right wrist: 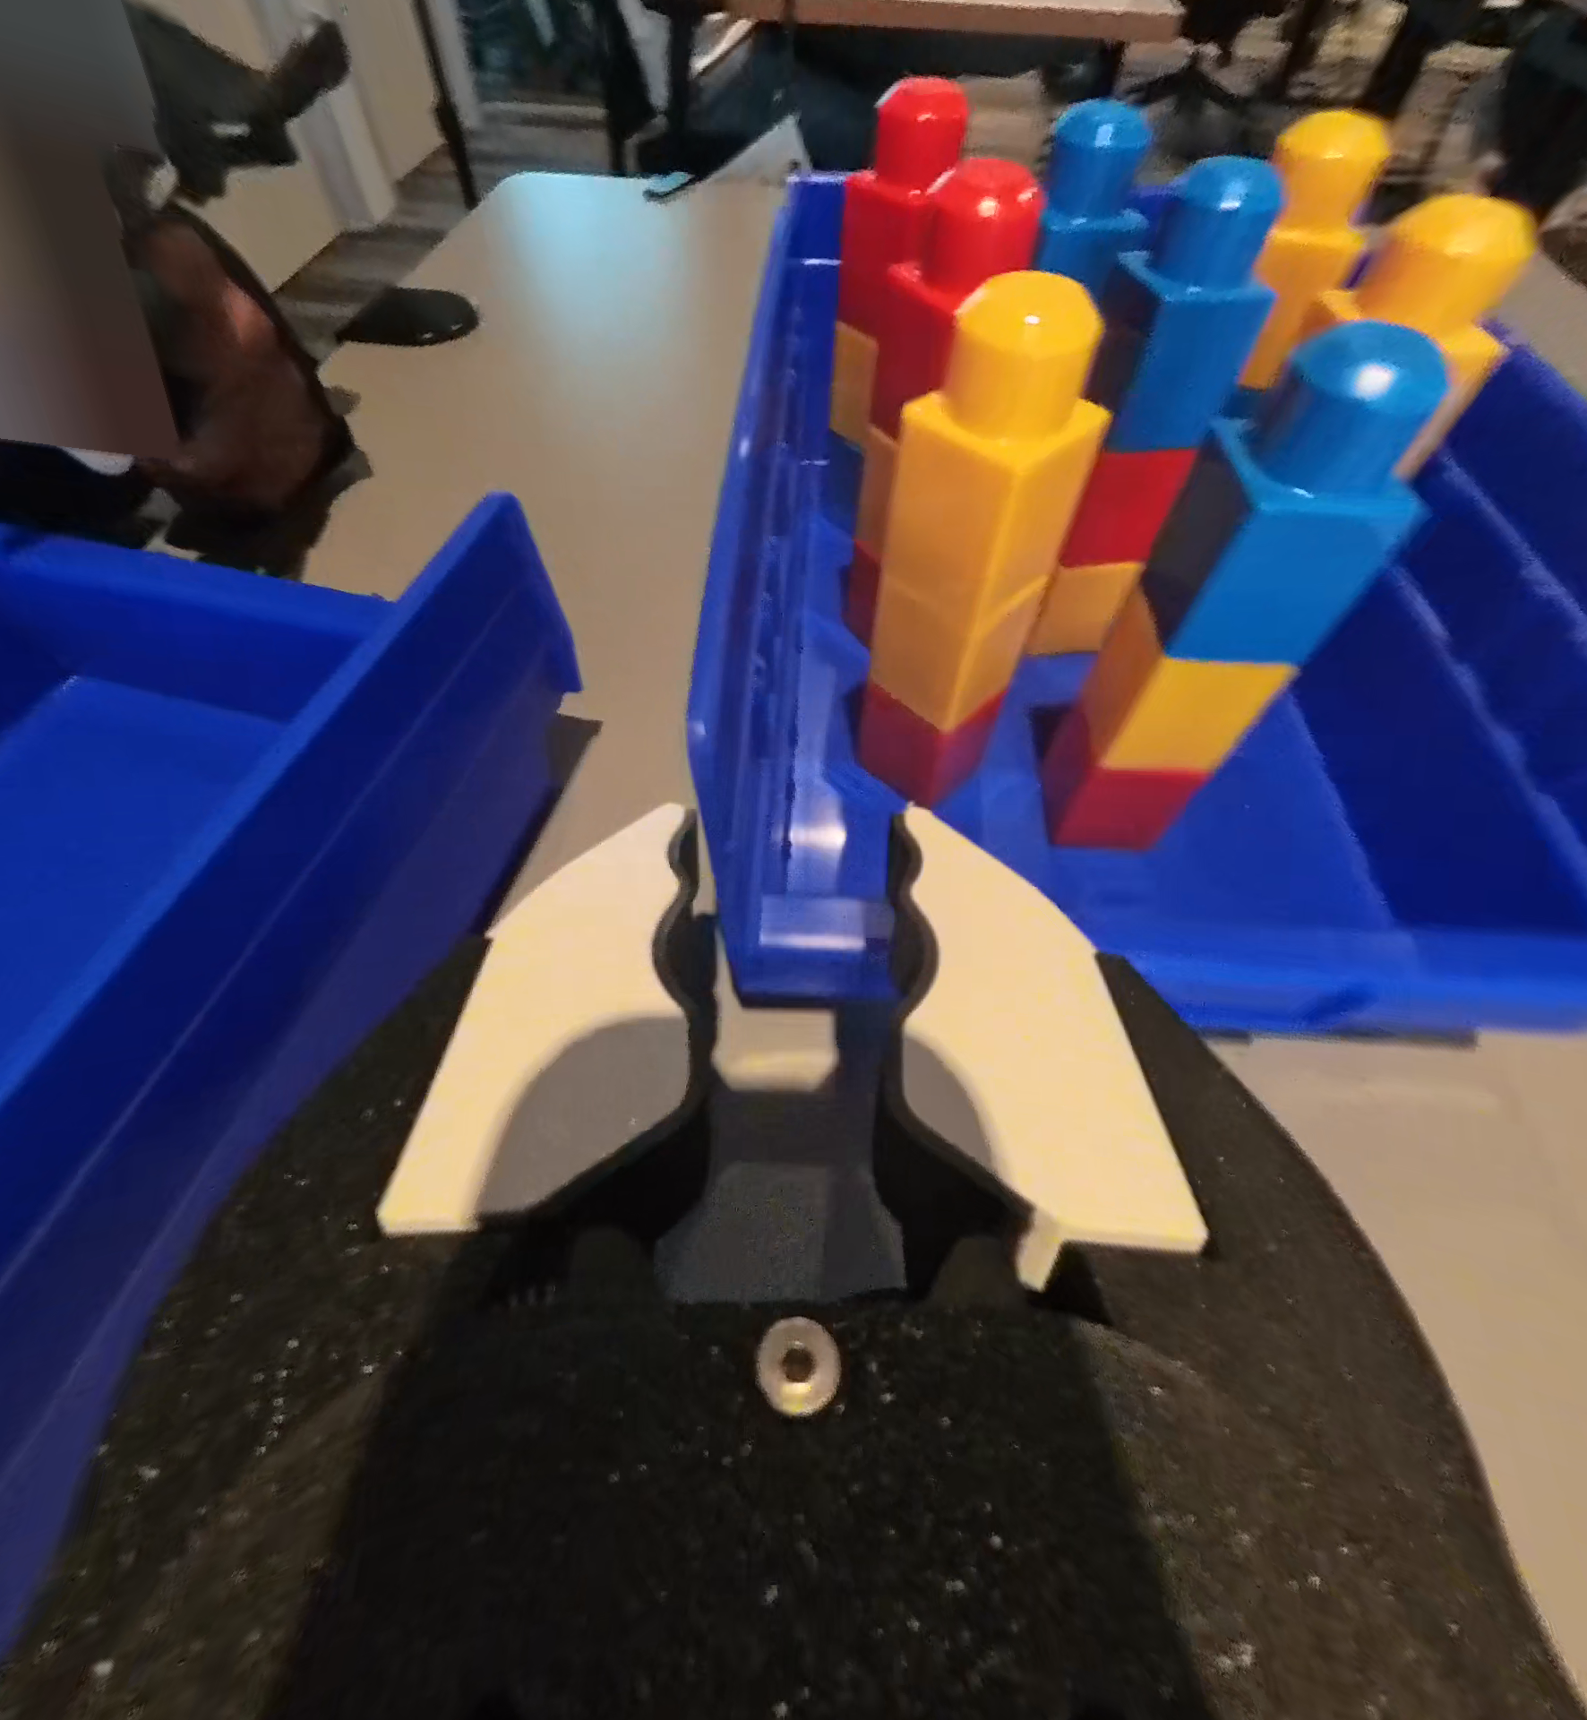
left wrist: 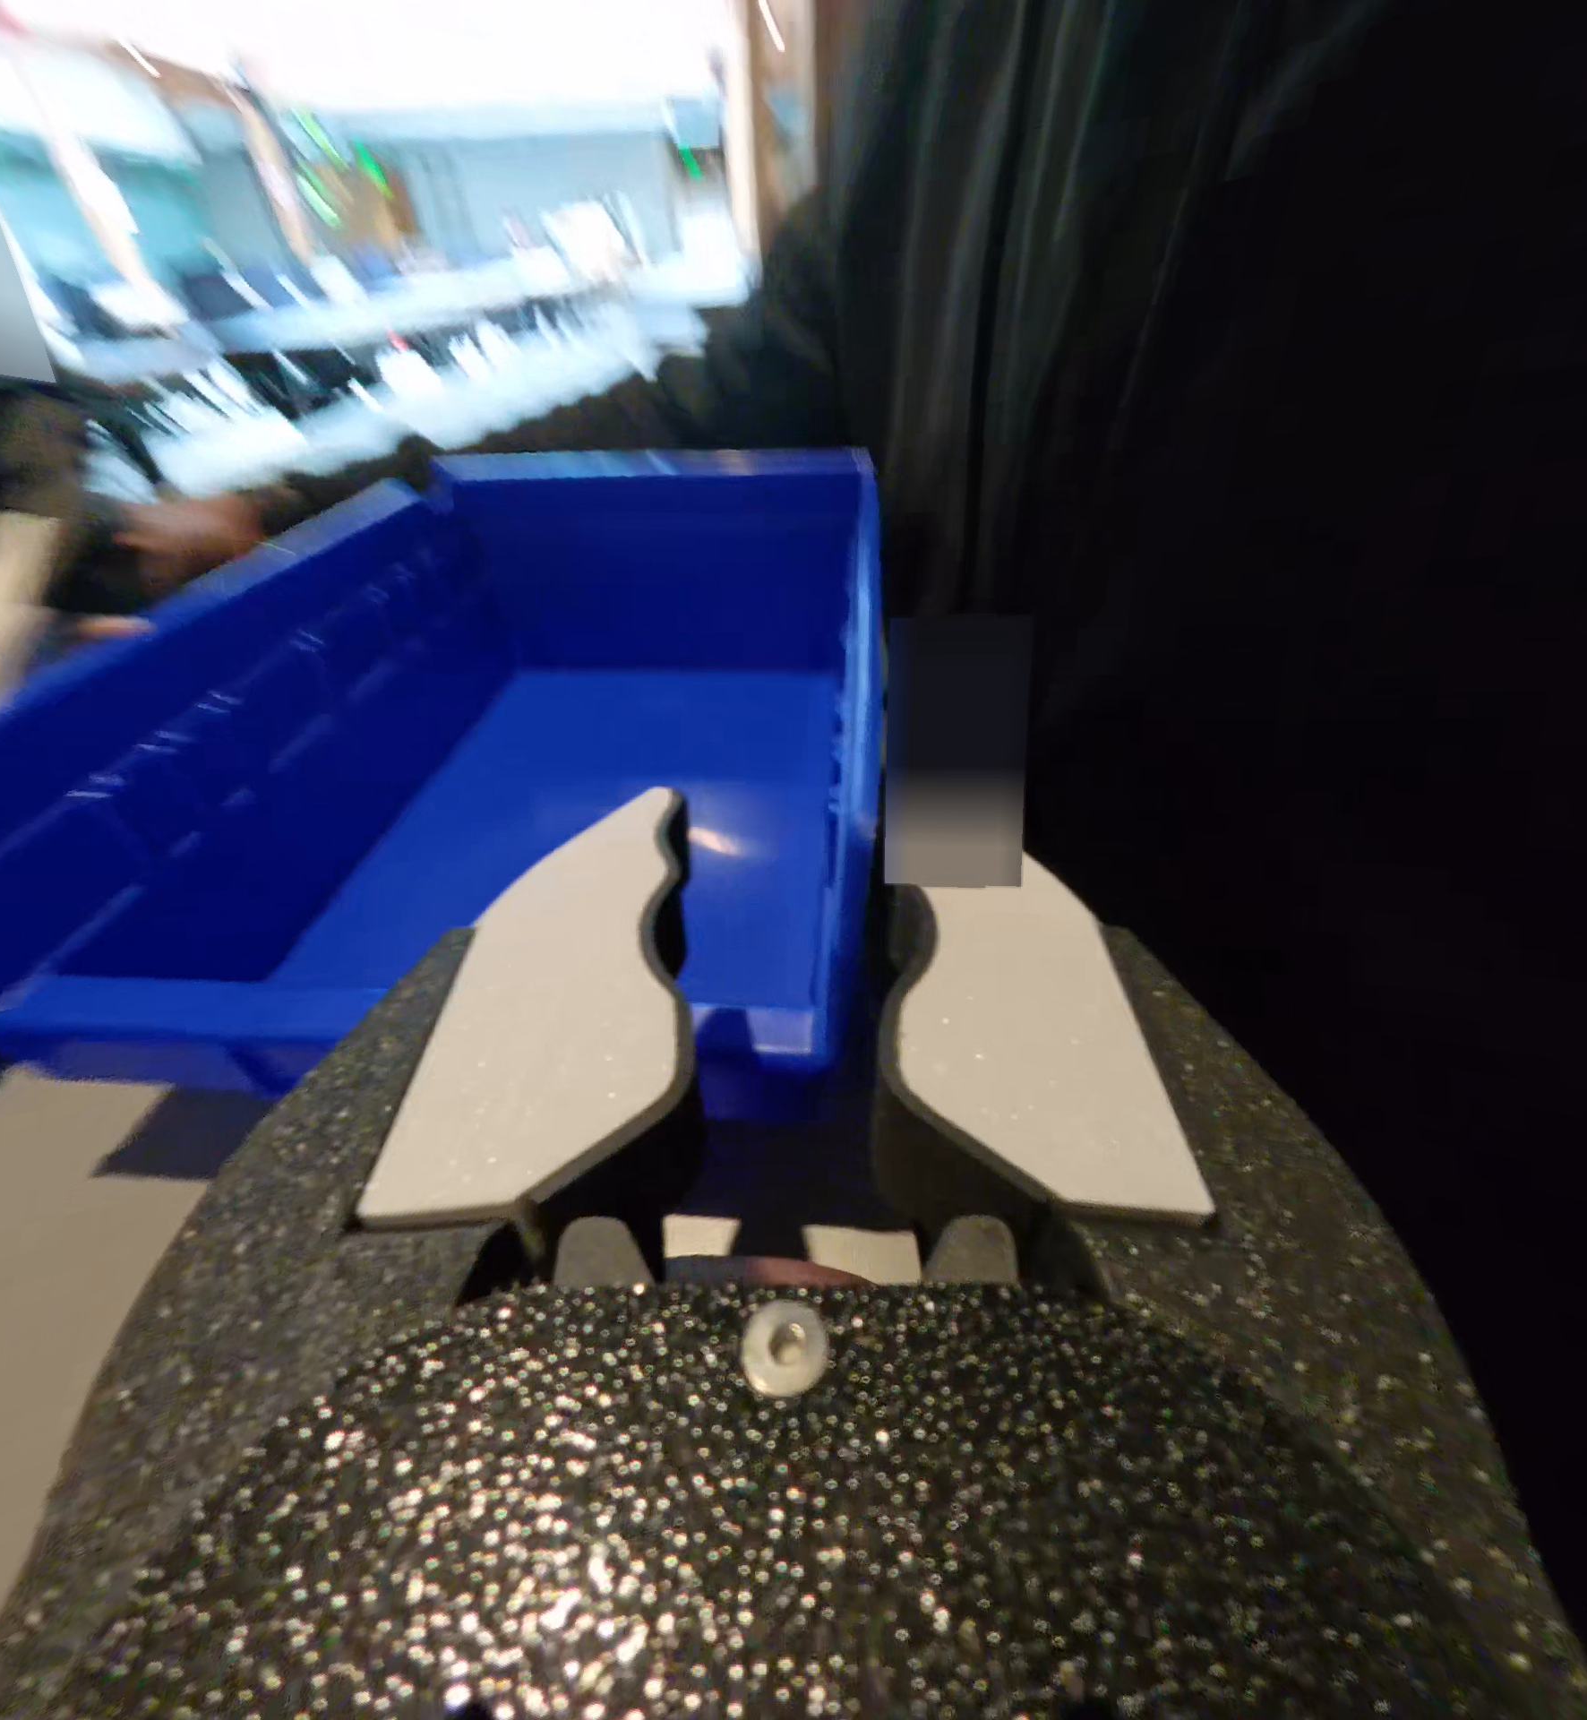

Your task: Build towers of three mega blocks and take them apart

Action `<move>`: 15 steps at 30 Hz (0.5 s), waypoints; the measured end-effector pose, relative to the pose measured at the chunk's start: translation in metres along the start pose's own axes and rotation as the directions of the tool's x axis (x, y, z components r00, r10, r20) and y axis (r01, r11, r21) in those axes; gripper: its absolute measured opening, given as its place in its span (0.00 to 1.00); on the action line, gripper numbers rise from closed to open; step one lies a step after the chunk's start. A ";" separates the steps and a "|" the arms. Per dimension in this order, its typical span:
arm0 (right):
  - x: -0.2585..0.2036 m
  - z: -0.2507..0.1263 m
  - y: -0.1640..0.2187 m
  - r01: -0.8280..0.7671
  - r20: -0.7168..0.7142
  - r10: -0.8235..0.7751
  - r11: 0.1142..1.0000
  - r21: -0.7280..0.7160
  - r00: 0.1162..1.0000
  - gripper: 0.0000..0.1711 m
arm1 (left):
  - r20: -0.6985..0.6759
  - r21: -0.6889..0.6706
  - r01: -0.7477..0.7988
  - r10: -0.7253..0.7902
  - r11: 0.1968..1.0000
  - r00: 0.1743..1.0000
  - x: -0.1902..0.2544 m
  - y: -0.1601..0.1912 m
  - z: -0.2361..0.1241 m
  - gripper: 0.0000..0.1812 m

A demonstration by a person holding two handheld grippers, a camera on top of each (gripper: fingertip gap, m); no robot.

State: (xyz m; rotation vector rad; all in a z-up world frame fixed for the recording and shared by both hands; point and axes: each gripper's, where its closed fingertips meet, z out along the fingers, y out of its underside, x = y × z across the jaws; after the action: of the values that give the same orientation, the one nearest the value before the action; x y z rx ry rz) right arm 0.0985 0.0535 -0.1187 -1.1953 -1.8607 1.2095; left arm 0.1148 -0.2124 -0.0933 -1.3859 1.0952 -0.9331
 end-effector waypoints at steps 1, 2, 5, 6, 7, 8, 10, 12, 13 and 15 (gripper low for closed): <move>0.002 -0.013 0.001 -0.018 -0.029 0.018 1.000 0.024 0.999 0.24 | 0.047 0.048 -0.006 0.004 0.999 0.999 -0.004 -0.006 -0.008 0.24; 0.005 -0.029 0.002 -0.034 -0.068 0.037 0.998 0.048 0.997 0.24 | 0.107 0.096 -0.015 0.005 0.995 0.994 -0.011 -0.013 -0.019 0.26; 0.013 -0.083 0.014 -0.086 -0.199 0.109 0.989 0.123 0.974 0.23 | 0.366 0.225 -0.048 -0.039 0.973 0.930 -0.051 -0.034 -0.063 0.25; 0.014 -0.102 0.021 -0.113 -0.234 0.148 0.981 0.158 0.961 0.23 | 0.448 0.260 -0.045 -0.079 0.965 0.891 -0.067 -0.039 -0.079 0.25; 0.014 -0.119 0.029 -0.146 -0.266 0.194 0.970 0.193 0.944 0.23 | 0.551 0.285 -0.035 -0.134 0.958 0.824 -0.088 -0.043 -0.098 0.25; 0.012 -0.135 0.039 -0.177 -0.293 0.238 0.959 0.222 0.926 0.22 | 0.644 0.292 -0.017 -0.183 0.956 0.743 -0.109 -0.042 -0.117 0.25; 0.004 -0.158 0.060 -0.221 -0.332 0.296 0.944 0.245 0.896 0.22 | 0.763 0.245 0.001 -0.193 0.970 0.616 -0.138 -0.038 -0.140 0.24; -0.007 -0.173 0.073 -0.239 -0.358 0.315 0.941 0.241 0.879 0.21 | 0.836 0.103 0.010 -0.092 0.995 0.540 -0.159 -0.032 -0.147 0.24; -0.013 -0.180 0.074 -0.233 -0.368 0.313 0.941 0.247 0.876 0.21 | 0.853 0.002 0.017 -0.010 1.000 0.522 -0.168 -0.028 -0.146 0.24; -0.022 -0.187 0.078 -0.225 -0.390 0.305 0.945 0.238 0.869 0.20 | 0.848 -0.210 0.030 0.167 0.977 0.503 -0.185 -0.018 -0.142 0.24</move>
State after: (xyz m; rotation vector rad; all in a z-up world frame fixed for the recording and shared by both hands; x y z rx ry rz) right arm 0.2923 0.1158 -0.1169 -1.5039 -1.2650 1.1245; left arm -0.0682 -0.0728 -0.0532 -1.6625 0.4312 0.0429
